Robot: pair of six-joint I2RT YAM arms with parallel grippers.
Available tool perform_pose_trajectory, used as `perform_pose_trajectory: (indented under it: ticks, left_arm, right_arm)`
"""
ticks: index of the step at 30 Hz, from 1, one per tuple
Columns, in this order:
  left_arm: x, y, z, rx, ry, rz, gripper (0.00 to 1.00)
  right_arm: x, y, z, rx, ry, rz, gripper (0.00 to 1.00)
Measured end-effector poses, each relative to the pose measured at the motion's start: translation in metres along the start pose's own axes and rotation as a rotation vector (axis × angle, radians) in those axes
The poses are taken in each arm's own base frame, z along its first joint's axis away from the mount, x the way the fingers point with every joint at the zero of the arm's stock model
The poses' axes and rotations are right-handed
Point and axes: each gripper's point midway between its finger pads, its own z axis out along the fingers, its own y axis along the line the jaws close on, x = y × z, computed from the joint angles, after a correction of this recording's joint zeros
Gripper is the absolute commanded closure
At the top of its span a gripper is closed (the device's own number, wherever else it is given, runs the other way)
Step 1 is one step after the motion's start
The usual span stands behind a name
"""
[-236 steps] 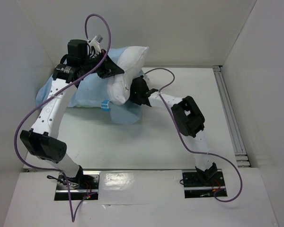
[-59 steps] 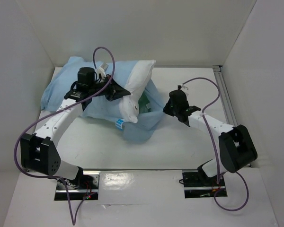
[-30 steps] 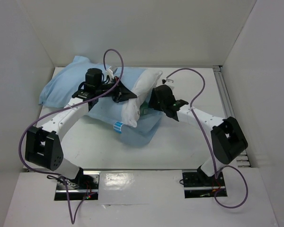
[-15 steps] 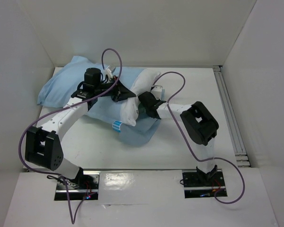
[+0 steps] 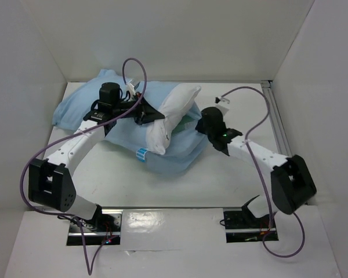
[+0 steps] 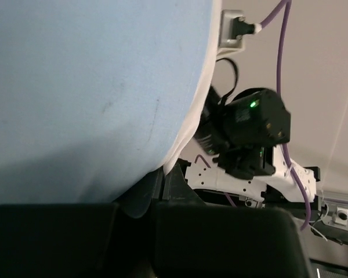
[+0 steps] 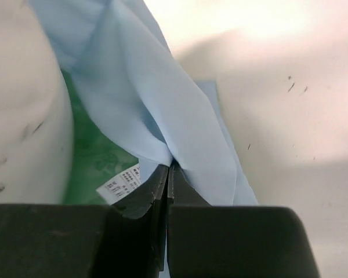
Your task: Put the pillow into the pillowcase
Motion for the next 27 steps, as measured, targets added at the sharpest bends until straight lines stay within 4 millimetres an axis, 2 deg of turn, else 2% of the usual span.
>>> perform_pose_trajectory:
  ticks: [4,7,14,19,22,27]
  left_arm:
    - [0.003,-0.003,-0.002,0.008,0.009,0.006,1.0]
    - [0.005,-0.002,-0.003,0.006,0.009,0.008,1.0]
    - [0.01,0.011,-0.003,-0.02,0.016,-0.001,1.0]
    - [0.013,0.016,-0.003,-0.041,0.021,0.004,1.0]
    - [0.015,0.02,-0.003,-0.058,0.027,-0.008,1.0]
    - [0.016,0.026,-0.001,-0.073,0.035,-0.008,1.0]
  right_arm:
    - [-0.036,-0.018,-0.012,-0.121,-0.011,0.171,1.0]
    - [-0.05,-0.03,-0.01,-0.167,0.009,0.244,1.0]
    - [-0.046,-0.033,-0.011,-0.267,0.115,0.275,1.0]
    - [-0.024,-0.04,-0.004,-0.315,0.228,0.29,1.0]
    - [-0.015,-0.034,-0.01,-0.369,0.273,0.29,1.0]
    - [-0.022,-0.018,-0.018,-0.472,0.278,0.29,0.99]
